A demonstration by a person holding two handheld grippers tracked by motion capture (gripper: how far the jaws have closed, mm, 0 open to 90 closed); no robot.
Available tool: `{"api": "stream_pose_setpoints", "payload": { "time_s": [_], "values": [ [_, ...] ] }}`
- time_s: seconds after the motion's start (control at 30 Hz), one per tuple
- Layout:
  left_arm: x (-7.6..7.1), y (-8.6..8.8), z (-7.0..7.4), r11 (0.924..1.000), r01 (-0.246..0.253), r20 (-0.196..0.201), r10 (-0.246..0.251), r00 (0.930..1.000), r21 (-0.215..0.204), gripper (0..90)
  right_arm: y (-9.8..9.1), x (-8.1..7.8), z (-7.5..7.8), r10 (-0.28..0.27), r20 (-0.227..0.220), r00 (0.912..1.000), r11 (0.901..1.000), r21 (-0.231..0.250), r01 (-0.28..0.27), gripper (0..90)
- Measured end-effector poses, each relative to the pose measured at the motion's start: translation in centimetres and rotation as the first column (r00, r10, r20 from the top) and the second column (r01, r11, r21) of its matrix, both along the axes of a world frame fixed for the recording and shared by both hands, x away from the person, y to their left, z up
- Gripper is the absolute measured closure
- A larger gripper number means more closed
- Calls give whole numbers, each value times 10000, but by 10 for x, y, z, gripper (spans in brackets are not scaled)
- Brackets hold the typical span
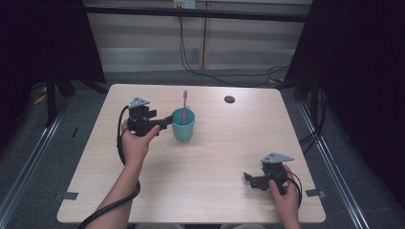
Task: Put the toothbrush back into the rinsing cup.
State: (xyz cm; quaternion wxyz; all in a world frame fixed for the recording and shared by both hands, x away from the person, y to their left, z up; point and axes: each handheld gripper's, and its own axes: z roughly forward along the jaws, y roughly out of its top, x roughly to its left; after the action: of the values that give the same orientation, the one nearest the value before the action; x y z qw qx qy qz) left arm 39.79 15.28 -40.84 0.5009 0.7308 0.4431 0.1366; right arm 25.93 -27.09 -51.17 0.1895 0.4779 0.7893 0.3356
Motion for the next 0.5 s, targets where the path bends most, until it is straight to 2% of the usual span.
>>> {"api": "stream_pose_setpoints", "payload": {
  "time_s": [0.5],
  "values": [
    [-9, 15, -5, 9999, 42, -38, -41, 10000, 130, 207, 0, 0, 0, 0, -6, 10000, 10000, 3, 0, 81]
  ]
}}
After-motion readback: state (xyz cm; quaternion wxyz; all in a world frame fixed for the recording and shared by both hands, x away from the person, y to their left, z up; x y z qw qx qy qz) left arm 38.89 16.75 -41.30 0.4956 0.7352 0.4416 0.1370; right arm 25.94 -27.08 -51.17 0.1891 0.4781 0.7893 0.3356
